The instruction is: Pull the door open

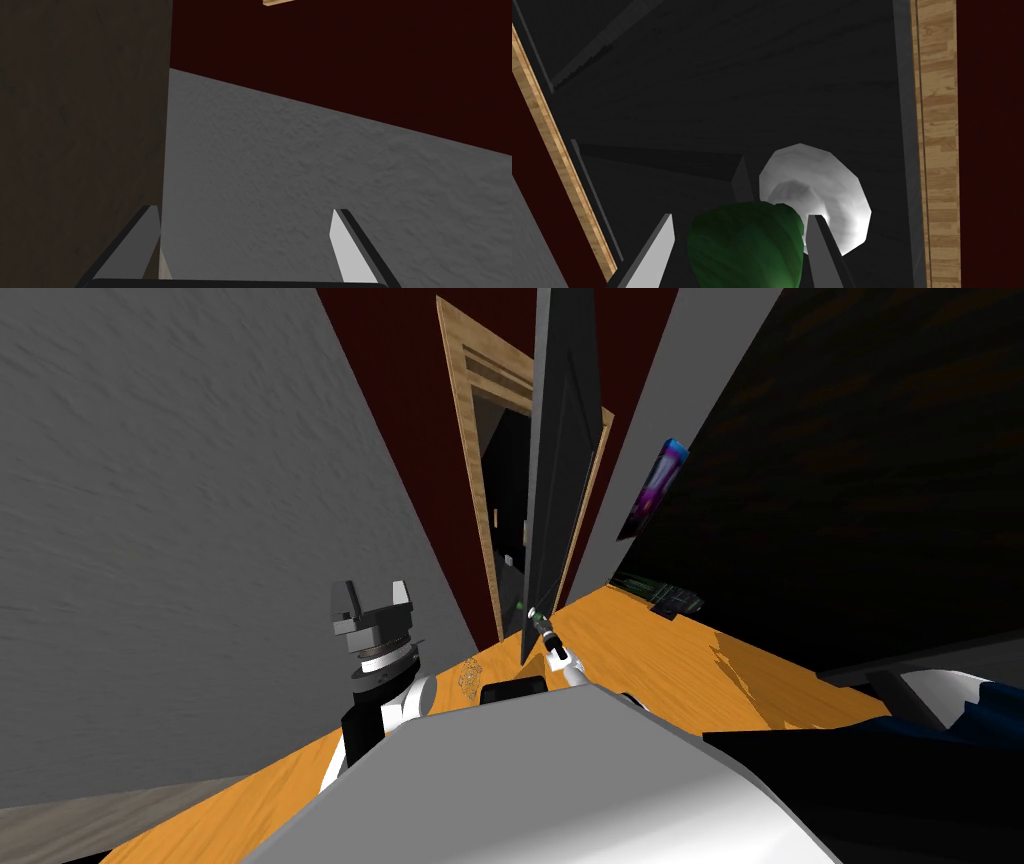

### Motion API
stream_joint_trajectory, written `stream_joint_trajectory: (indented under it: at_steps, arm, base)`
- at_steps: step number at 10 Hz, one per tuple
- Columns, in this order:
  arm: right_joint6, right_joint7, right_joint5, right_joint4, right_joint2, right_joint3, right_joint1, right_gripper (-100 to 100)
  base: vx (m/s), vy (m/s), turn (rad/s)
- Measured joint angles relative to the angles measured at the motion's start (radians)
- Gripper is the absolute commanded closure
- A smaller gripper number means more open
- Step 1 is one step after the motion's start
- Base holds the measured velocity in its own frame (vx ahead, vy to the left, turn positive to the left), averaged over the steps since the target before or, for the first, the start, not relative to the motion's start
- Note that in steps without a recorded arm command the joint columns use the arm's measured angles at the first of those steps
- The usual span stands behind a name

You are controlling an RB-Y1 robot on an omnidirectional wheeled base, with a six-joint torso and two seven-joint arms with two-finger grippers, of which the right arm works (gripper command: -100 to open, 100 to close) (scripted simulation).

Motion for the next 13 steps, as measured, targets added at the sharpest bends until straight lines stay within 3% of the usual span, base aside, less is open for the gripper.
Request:
stream_joint_trajectory:
  at_steps: [1, 2, 3, 4, 7, 8, 10, 13]
  arm:
    - [-0.007, -0.002, -0.018, 0.062, -0.006, -0.017, -0.035, 100]
    - [0.006, -0.001, -0.021, 0.043, -0.002, -0.020, -0.025, 100]
    - [0.039, -0.003, -0.018, -0.016, 0.003, -0.011, 0.006, 100]
    - [0.052, -0.005, -0.018, -0.024, 0.003, -0.009, 0.008, 100]
    - [0.041, -0.008, -0.018, -0.016, -0.002, -0.008, 0.009, 100]
    - [0.016, -0.005, -0.022, 0.035, -0.003, -0.016, -0.018, 100]
    - [0.019, -0.016, -0.024, 0.010, 0.000, -0.011, -0.010, 100]
    - [-0.002, -0.071, -0.038, 0.021, -0.002, -0.002, -0.020, 100]
  base:
    - [-0.019, -0.001, -0.005]
    - [-0.005, 0.002, -0.004]
    - [0.000, 0.000, 0.000]
    - [0.000, 0.000, 0.000]
    - [0.002, -0.001, 0.000]
    - [0.000, 0.000, 0.000]
    - [-0.053, -0.026, 0.102]
    - [-0.035, -0.044, 0.080]
